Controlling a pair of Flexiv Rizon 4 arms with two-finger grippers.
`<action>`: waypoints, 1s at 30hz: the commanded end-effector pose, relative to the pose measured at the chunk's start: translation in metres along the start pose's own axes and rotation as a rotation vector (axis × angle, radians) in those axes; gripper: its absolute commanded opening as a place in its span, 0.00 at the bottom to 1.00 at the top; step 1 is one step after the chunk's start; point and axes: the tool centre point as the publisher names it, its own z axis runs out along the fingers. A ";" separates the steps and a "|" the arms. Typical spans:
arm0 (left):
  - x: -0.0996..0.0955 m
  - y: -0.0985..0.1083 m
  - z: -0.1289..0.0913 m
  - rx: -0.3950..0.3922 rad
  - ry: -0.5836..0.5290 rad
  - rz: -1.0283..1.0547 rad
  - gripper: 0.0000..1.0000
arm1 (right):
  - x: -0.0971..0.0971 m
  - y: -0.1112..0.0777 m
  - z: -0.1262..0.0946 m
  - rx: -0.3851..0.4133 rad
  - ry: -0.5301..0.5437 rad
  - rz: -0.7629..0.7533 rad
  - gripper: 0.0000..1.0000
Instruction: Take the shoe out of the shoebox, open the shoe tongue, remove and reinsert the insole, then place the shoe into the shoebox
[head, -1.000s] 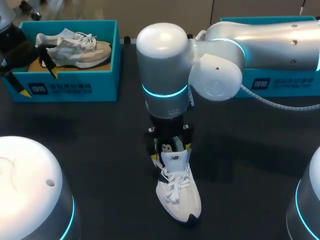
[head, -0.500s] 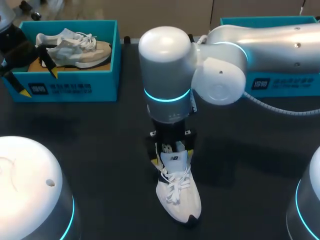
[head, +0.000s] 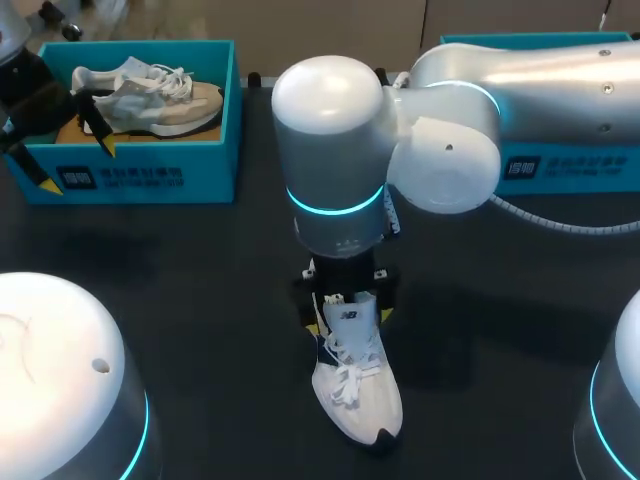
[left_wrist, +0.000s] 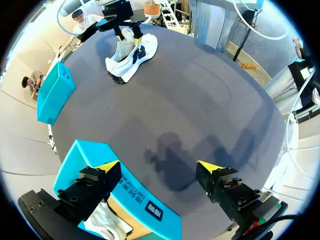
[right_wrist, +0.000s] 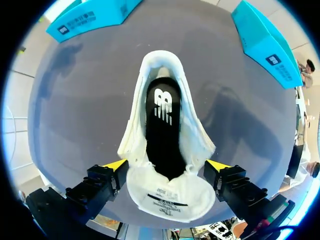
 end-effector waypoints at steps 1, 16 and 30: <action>0.001 0.000 0.000 -0.003 0.002 0.000 1.00 | -0.006 -0.010 -0.005 -0.007 0.006 0.018 1.00; 0.001 0.000 0.000 -0.003 0.002 0.000 1.00 | -0.002 -0.051 -0.020 0.027 0.006 0.126 1.00; 0.001 0.000 0.000 -0.003 0.002 0.000 1.00 | 0.001 -0.080 -0.035 0.055 -0.003 0.171 0.32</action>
